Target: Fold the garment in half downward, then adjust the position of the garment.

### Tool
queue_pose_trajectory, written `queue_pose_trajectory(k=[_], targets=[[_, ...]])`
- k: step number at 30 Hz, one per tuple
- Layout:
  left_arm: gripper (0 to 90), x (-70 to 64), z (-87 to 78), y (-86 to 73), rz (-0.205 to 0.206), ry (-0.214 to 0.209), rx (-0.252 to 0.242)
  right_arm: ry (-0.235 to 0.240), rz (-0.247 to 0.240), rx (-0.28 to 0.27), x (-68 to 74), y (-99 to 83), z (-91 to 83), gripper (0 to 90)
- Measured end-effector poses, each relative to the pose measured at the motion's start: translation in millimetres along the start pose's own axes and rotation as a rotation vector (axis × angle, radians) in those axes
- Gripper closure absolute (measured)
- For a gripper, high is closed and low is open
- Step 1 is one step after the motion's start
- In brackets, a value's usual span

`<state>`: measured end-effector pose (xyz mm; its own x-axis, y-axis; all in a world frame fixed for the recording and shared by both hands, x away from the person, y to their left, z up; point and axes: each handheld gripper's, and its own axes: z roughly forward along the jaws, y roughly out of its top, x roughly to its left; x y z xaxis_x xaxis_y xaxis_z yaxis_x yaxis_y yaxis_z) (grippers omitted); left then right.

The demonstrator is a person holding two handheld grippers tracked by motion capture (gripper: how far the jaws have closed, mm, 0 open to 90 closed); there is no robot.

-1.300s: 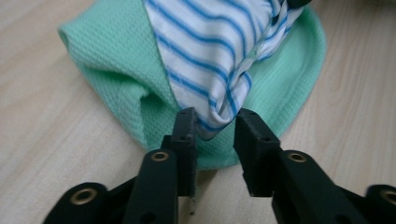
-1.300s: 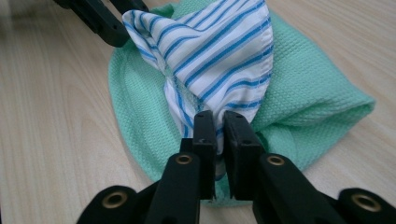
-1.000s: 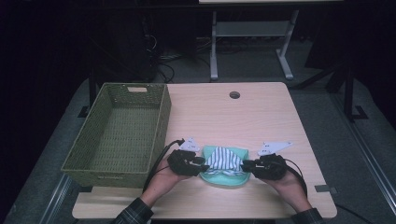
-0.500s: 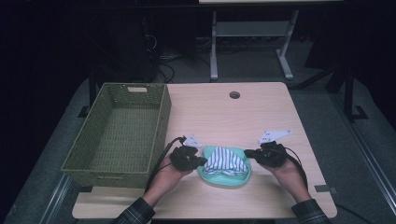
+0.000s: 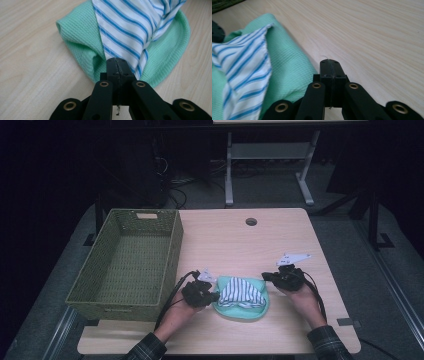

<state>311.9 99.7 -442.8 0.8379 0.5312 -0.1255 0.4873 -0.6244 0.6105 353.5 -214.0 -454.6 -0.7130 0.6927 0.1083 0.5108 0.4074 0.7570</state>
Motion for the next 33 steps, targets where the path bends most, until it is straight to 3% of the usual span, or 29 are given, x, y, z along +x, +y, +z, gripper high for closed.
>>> queue_pose_trajectory(k=[8,15,33], targets=[[89.3,1.6,2.9,-5.0,-0.003,-0.007,0.027,-0.007,0.018,0.019,-6.1,-3.9,11.4,89.7],[89.3,3.2,6.7,-6.3,-0.008,-0.006,0.036,0.013,0.0,0.033,-3.1,-4.0,15.4,89.7],[89.3,19.9,19.6,6.7,-0.022,0.047,0.025,0.073,-0.031,0.084,8.1,-10.6,5.3,89.7]])
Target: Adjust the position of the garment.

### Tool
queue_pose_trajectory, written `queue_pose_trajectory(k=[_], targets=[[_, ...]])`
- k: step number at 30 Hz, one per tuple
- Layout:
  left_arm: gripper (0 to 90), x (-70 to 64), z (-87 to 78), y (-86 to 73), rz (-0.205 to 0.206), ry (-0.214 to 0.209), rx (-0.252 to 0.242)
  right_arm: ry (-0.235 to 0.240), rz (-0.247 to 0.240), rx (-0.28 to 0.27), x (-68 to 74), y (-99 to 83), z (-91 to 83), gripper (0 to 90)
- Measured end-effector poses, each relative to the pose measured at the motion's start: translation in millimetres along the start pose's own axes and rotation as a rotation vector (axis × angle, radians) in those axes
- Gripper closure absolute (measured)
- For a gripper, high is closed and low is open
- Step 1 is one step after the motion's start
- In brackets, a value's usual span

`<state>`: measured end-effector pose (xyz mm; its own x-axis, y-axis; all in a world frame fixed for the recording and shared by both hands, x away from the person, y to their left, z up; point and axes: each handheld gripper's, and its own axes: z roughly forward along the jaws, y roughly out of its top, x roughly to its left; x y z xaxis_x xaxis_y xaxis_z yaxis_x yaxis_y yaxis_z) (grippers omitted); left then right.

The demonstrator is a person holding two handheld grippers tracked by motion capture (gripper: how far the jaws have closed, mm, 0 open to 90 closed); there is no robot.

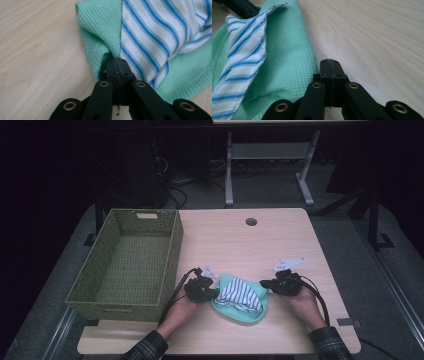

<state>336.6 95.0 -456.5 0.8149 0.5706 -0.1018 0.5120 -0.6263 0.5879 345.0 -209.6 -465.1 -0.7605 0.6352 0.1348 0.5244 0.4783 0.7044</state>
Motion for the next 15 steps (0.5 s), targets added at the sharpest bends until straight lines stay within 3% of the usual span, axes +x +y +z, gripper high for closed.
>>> queue_pose_trajectory(k=[9,15], targets=[[89.3,9.9,6.6,8.8,-0.011,0.014,-0.023,0.018,-0.016,0.002,10.9,-6.4,-6.6,89.7],[89.3,13.1,13.0,18.1,0.01,0.015,-0.023,0.038,-0.018,0.017,19.5,-13.7,-12.6,89.7]])
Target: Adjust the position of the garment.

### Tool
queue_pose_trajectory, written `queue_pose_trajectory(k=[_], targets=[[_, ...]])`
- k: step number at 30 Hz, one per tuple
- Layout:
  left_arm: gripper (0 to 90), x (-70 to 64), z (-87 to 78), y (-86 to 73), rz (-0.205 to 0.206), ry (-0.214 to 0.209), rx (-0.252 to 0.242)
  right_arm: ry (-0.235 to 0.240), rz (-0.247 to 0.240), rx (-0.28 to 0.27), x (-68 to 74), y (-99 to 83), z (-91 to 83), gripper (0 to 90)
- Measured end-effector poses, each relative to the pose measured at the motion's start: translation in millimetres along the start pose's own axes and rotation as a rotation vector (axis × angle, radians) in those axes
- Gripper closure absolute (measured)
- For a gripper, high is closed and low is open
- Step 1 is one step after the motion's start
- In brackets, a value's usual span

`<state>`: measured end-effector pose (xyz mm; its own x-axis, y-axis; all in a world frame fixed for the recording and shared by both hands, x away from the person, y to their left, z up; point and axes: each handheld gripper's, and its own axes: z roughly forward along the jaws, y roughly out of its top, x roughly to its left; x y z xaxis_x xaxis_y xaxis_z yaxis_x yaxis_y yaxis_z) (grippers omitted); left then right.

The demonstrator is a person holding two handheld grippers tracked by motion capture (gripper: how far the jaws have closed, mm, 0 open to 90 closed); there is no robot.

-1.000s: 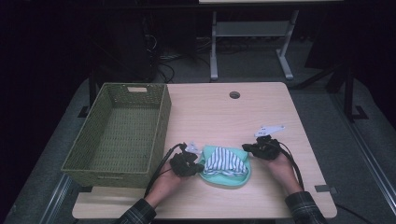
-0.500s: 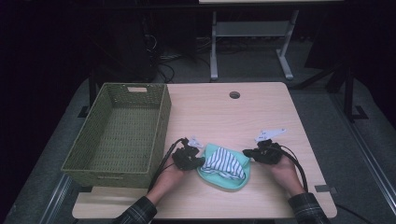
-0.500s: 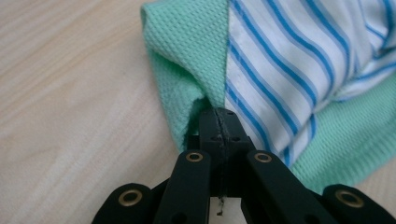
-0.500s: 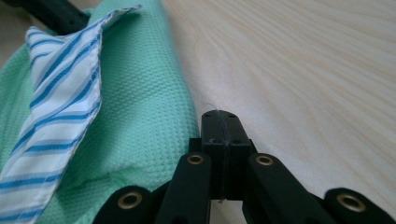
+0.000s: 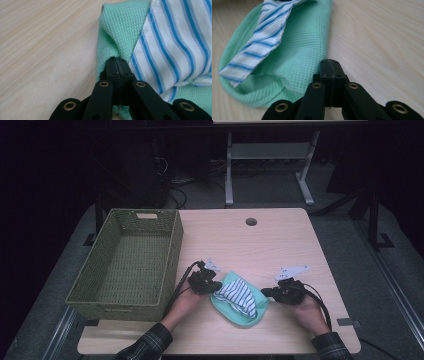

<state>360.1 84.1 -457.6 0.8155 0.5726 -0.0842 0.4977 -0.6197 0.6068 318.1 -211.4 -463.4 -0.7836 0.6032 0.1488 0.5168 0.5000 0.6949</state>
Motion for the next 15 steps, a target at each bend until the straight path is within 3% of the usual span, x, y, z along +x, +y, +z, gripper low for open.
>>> queue_pose_trajectory(k=[15], targets=[[89.3,-1.5,22.6,27.3,0.079,-0.037,-0.028,0.056,-0.014,0.013,25.6,-19.3,-14.1,89.7]])
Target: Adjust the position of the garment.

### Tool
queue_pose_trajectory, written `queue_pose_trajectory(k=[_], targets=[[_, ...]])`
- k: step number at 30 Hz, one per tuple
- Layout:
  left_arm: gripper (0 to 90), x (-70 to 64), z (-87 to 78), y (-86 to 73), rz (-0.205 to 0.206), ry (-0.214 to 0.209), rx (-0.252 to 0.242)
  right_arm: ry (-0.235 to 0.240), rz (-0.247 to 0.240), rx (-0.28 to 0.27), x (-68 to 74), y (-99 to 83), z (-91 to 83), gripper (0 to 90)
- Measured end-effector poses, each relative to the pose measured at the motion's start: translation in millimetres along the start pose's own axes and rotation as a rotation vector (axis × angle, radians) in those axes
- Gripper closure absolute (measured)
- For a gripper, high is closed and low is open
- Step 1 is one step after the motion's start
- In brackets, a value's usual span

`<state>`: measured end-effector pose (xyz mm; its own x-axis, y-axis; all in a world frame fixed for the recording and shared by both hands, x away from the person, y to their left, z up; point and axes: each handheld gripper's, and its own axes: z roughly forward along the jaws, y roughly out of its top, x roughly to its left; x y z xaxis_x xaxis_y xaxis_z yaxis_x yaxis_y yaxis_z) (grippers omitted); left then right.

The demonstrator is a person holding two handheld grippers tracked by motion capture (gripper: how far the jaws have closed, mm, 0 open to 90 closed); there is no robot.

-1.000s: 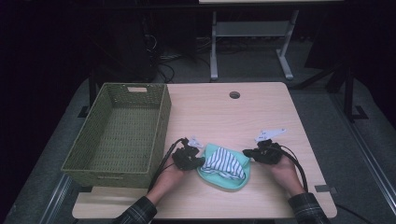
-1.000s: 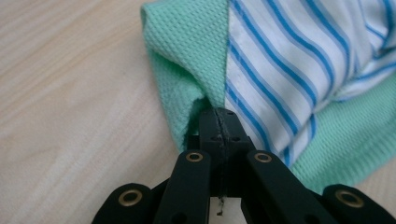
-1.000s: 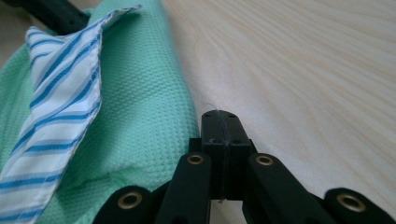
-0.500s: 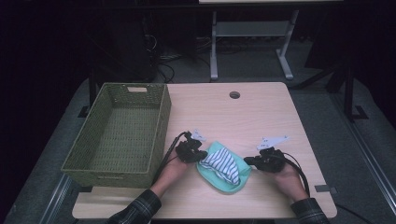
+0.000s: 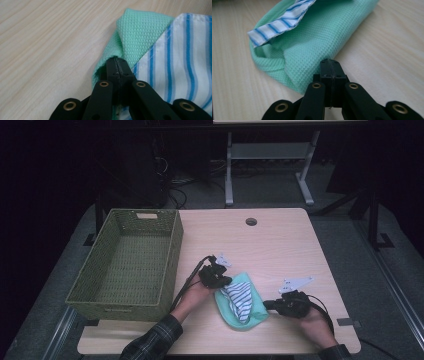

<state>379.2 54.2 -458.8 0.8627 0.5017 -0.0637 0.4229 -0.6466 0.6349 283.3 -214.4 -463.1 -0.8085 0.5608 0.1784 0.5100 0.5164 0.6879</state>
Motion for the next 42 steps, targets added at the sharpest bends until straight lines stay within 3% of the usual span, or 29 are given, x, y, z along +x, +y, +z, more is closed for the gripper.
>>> queue_pose_trajectory(k=[8,9,16,20,26,27,35,42], targets=[[87.8,-3.3,7.8,12.6,0.028,-0.032,-0.021,0.05,-0.034,0.011,17.8,-5.1,1.9,89.7],[87.2,-3.7,7.9,13.5,0.045,-0.034,-0.015,0.051,-0.035,0.011,18.6,-5.0,1.9,89.7],[79.0,-7.3,-2.5,16.5,0.08,-0.065,-0.013,0.019,-0.012,-0.022,12.4,-5.3,-4.2,89.2],[70.5,-8.9,-14.0,19.1,0.117,-0.093,0.002,-0.031,0.032,-0.058,5.2,-7.6,-10.7,79.3],[56.6,-15.6,-26.5,20.3,0.155,-0.143,0.008,-0.119,0.076,-0.102,-8.1,-12.9,-18.3,53.4],[54.0,-16.8,-27.4,20.0,0.153,-0.155,-0.001,-0.135,0.082,-0.102,-10.7,-13.9,-19.3,49.8],[38.5,-26.9,-37.6,16.6,0.251,-0.227,0.038,-0.257,0.149,-0.084,-29.5,-24.4,-20.0,17.0],[22.0,-38.1,-33.4,13.2,0.349,-0.264,0.085,-0.311,0.161,-0.07,-37.2,-28.9,-15.6,10.3]])
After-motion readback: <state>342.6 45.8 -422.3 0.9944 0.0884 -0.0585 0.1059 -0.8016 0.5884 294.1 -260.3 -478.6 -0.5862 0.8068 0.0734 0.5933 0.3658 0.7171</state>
